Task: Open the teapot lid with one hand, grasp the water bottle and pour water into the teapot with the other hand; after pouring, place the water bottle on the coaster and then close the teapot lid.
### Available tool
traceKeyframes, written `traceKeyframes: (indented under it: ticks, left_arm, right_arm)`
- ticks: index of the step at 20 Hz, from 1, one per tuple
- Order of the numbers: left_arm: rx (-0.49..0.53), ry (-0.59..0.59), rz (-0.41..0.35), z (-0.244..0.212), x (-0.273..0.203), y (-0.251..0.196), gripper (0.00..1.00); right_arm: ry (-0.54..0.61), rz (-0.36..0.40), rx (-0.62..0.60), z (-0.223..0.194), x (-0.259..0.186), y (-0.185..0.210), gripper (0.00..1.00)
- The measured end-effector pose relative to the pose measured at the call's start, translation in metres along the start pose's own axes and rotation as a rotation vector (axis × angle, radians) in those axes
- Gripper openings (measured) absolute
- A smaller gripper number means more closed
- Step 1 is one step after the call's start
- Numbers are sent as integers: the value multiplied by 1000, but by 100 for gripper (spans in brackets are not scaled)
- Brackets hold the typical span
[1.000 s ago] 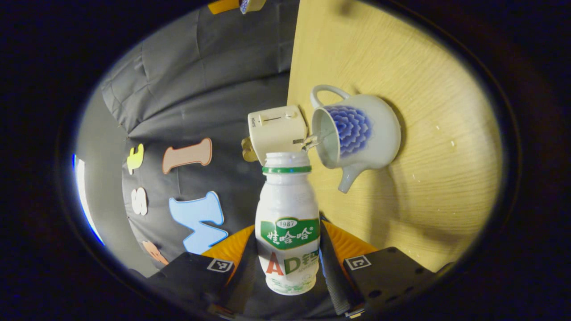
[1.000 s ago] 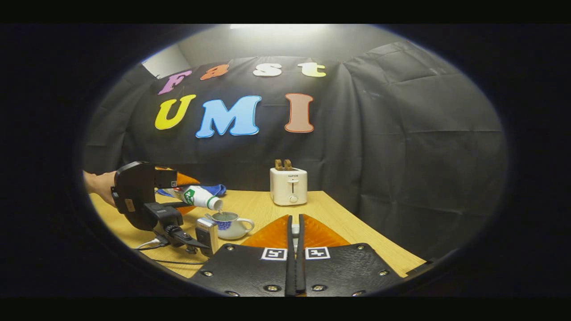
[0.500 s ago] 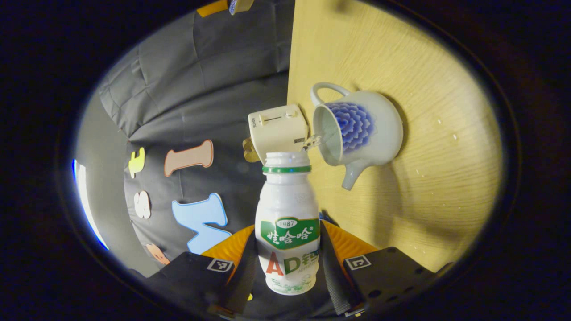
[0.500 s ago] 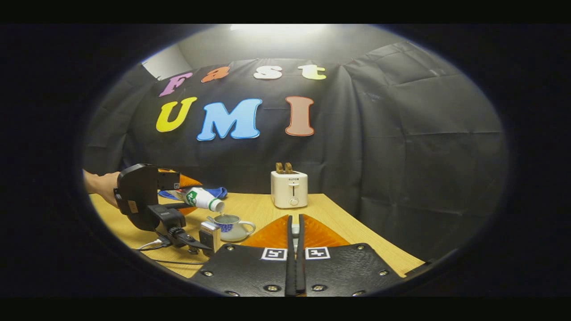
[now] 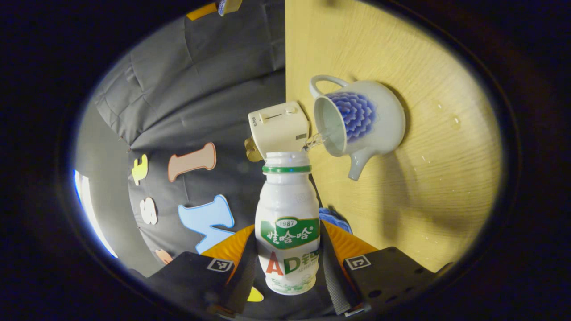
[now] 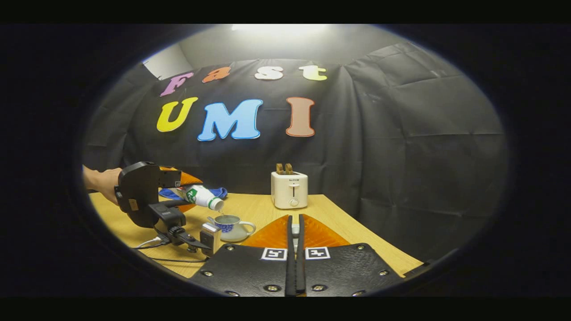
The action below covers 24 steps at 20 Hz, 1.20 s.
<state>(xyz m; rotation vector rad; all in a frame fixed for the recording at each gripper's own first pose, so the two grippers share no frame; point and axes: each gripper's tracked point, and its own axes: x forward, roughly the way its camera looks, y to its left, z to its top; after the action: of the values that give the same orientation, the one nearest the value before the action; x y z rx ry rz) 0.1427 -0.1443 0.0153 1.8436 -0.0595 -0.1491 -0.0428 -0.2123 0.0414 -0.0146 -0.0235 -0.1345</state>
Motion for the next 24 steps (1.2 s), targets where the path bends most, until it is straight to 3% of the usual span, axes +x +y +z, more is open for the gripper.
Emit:
traceKeyframes:
  ticks: [2, 6, 7, 21, 24]
  left_arm:
    - [12, 0, 8, 0, 0, 2, 76]
    - [32, 5, 11, -2, 1, 4, 82]
    - [36, 3, 15, -2, 1, 6, 76]
    - [114, -14, 27, 5, 0, 13, 79]
    - [164, -14, 42, 8, 1, 19, 74]
  right_arm:
    - [3, 2, -3, -1, 1, 1, 0]
    - [22, 2, -2, -5, 3, 0, 1]
    - [24, 0, -3, -5, 2, 0, 0]
    - [29, 5, -6, -6, 1, 2, 0]
    - [29, 4, -6, -7, 2, 1, 0]
